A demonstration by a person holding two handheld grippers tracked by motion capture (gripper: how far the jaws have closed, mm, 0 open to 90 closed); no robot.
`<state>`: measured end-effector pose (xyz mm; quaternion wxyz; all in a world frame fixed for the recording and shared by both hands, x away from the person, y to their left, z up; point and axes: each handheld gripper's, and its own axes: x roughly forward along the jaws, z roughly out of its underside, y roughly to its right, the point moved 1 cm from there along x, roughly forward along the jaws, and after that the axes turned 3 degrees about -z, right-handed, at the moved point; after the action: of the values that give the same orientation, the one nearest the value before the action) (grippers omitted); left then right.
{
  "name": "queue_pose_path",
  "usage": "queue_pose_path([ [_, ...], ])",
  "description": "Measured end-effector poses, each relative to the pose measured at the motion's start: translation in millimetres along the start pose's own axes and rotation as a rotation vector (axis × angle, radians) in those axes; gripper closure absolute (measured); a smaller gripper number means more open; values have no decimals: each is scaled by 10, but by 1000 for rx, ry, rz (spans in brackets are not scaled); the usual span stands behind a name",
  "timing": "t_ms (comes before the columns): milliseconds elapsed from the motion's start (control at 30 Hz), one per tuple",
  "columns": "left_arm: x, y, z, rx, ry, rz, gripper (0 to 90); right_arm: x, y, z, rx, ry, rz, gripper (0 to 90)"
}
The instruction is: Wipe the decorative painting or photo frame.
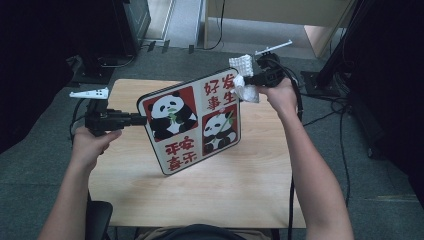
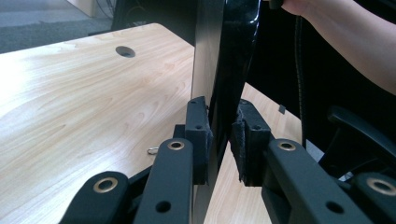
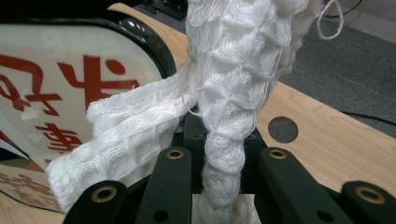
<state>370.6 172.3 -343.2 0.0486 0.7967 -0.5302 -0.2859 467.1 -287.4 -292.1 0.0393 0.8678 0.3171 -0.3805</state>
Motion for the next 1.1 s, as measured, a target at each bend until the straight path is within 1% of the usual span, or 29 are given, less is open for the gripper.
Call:
queue_pose_path([
  [100,1,0,0,-3,0,-1,781,11,-1,23,3,-5,1,802],
  [233,3,0,1,-6,2,-1,780,41,20,84,13,4,-12,806],
  [400,5,0,1,-8,4,-1,780,80,38,159,26,0,-20,806],
  [500,5,0,2,-6,3,-1,780,92,43,191,22,2,-20,806],
  [533,6,0,2,-6,3,-1,780,95,37,204,29,1,-18,806],
  [967,9,-11,4,-11,4,9,777,147,50,323,25,-13,-21,806],
  [1100,10,-7,6,-9,6,6,778,166,56,359,14,-15,-19,806],
])
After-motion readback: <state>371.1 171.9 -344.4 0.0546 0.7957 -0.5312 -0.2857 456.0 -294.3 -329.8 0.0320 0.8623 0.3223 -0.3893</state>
